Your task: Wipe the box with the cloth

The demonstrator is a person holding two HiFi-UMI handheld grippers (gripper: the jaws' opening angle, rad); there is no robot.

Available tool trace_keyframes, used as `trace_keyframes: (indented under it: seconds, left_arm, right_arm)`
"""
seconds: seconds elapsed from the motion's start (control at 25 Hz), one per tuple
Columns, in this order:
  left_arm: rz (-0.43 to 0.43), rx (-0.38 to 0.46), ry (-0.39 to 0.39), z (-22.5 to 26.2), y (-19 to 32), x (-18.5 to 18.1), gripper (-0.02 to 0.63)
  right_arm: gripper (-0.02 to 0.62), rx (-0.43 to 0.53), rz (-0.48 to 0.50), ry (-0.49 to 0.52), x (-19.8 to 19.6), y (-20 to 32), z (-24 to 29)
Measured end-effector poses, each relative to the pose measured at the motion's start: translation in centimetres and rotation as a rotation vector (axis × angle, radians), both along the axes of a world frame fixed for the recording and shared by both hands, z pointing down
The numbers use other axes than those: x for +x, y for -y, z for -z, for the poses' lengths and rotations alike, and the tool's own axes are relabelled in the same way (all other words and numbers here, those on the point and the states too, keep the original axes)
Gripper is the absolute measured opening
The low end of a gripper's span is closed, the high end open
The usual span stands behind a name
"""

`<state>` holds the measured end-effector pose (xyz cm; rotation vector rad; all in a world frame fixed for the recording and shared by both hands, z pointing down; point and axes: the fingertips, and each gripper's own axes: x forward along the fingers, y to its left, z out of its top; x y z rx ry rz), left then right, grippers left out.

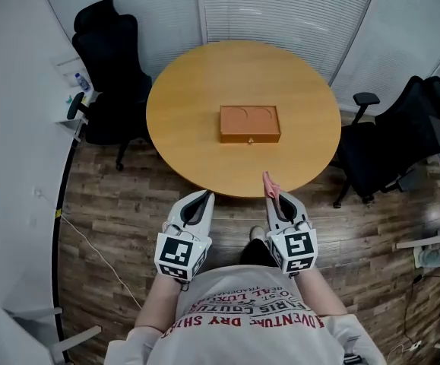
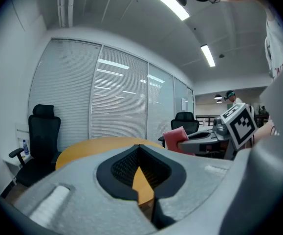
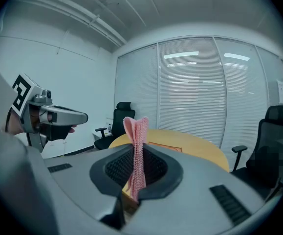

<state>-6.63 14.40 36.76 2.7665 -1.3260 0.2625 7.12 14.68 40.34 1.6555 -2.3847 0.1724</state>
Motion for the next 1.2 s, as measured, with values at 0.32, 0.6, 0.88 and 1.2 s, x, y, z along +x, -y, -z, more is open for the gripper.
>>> trace_keyframes:
  seconds: [0.32,0.6,0.88,1.2]
  left_arm:
    - [0.098,-0.02,-0.005,0.8,9.8,5.6,0.009]
    - [0.173,-0.05,0.011,-0.6,15.8,9.3,0.009]
    - [0.217,-0.08,0.036,-2.0,19.9,7.7,0.009]
    - [0.18,-0.096,0.012,-3.1,26.5,4.0,0.009]
  right_arm:
    - [0.029,-0.001,0.097,0.02,5.7,10.6,0.4]
    - [0.029,-0.053,0.188,0.037,8.7,17.6,-1.1]
    - [0.029,-0.112,0.236,0.029,7.2,22.5,-3.1]
    - [0.029,-0.198,0.244,-0.08,2.9,28.1,-5.3]
